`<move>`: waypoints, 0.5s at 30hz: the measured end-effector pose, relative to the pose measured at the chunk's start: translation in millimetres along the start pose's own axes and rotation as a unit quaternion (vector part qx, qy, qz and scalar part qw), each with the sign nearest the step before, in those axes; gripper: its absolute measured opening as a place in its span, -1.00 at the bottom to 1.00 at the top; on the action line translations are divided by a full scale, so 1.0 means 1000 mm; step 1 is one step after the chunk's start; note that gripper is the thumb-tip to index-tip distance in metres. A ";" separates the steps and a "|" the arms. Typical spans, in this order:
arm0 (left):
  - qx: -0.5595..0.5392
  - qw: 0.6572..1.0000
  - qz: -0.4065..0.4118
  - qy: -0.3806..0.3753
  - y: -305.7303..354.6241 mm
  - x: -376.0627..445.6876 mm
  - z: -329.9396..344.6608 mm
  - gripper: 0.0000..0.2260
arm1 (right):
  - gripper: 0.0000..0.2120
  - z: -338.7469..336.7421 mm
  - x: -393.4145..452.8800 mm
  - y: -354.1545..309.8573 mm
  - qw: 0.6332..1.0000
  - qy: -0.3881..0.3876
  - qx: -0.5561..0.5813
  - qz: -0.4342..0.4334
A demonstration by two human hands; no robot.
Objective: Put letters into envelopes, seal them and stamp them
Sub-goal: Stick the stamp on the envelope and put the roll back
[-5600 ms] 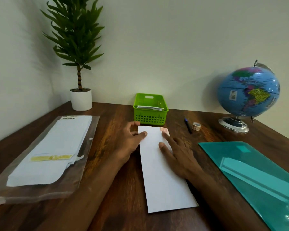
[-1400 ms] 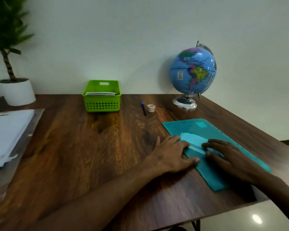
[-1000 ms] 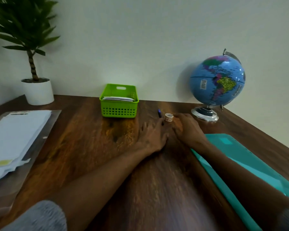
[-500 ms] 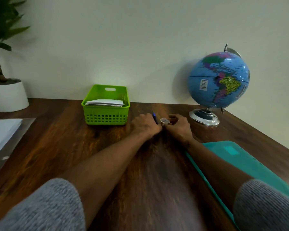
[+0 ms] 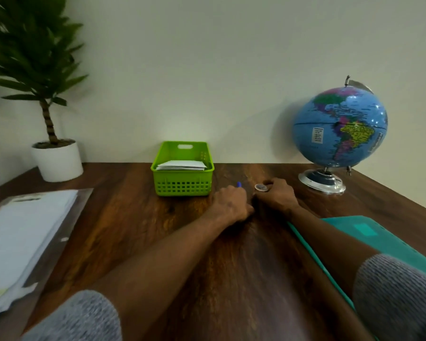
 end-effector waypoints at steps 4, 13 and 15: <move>-0.009 0.999 -0.004 0.033 -0.029 -0.036 -0.013 -0.56 | -0.67 0.008 -0.020 -0.012 1.000 -0.003 0.017 -0.026; -0.015 0.998 -0.033 0.044 -0.131 -0.170 -0.079 -0.63 | -0.84 0.059 -0.135 -0.094 0.970 -0.045 0.127 -0.200; -0.023 0.998 -0.033 0.037 -0.149 -0.201 -0.082 -0.61 | -0.77 0.074 -0.162 -0.113 0.965 -0.069 0.132 -0.215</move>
Point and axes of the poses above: each hand's wrist, its own x-axis towards the middle knuckle, its own z-axis out of the palm, y = z × x, the point moved 3 cm from there along x, towards the middle knuckle, and after that the axes turned 5 degrees about -z, right-handed, at the moved point
